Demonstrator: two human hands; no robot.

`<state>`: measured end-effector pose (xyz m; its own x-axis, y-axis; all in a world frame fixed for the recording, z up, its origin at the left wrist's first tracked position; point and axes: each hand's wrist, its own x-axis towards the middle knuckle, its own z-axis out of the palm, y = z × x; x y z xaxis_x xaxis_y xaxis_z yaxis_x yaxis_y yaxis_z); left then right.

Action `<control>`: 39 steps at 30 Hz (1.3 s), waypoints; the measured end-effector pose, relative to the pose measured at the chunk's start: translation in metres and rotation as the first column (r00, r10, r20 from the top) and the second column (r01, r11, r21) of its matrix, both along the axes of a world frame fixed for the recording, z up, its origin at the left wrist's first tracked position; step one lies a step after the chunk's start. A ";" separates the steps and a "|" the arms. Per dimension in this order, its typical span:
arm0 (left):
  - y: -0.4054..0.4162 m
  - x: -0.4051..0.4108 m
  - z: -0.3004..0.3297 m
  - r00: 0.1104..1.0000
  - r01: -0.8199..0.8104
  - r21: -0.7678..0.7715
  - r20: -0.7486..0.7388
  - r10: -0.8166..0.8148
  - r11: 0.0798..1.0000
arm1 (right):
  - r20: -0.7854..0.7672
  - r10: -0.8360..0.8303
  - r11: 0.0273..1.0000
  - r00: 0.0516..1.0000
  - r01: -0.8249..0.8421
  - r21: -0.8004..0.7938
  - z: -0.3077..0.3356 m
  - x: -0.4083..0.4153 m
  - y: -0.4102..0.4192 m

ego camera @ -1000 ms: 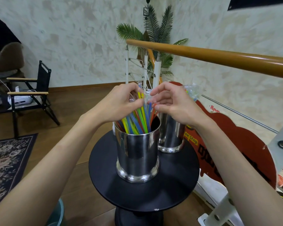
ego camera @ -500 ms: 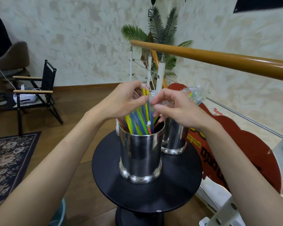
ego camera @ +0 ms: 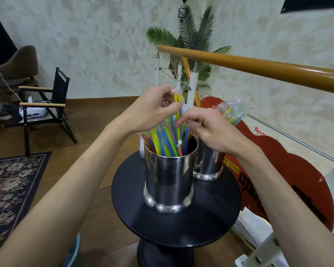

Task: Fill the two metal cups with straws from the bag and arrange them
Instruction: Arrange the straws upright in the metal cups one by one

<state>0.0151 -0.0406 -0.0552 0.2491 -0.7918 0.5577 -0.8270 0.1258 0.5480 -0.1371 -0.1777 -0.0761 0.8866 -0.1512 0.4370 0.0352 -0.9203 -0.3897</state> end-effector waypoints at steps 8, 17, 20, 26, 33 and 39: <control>0.010 0.001 0.004 0.999 0.019 0.033 -0.029 -0.018 0.999 | 0.186 0.004 0.995 0.983 0.014 -0.098 -0.001 0.000 0.000; 0.014 0.005 -0.009 0.951 -0.137 0.215 0.302 0.067 0.967 | 0.377 -0.084 0.967 0.922 0.167 -0.193 0.019 0.005 -0.004; 0.014 0.005 -0.007 0.940 -0.168 0.213 0.329 0.091 0.962 | 0.483 -0.104 0.942 0.869 0.242 -0.233 0.032 0.011 -0.009; 0.015 0.008 -0.009 0.940 -0.162 0.223 0.333 0.081 0.961 | 0.575 -0.133 0.929 0.807 0.304 -0.212 0.055 0.007 -0.015; 0.013 0.006 -0.008 0.941 -0.158 0.205 0.328 0.084 0.966 | 0.574 -0.222 0.966 0.788 0.256 0.024 0.049 -0.003 0.000; 0.013 0.003 -0.005 0.934 -0.176 0.197 0.344 0.100 0.964 | 0.372 -0.266 0.960 0.889 0.209 0.188 0.036 -0.005 0.021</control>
<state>0.0186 -0.0275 -0.0603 0.1981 -0.8751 0.4415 -0.9652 -0.0957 0.2435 -0.1424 -0.1566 -0.0400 0.5790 -0.4203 0.6986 -0.0026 -0.8578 -0.5139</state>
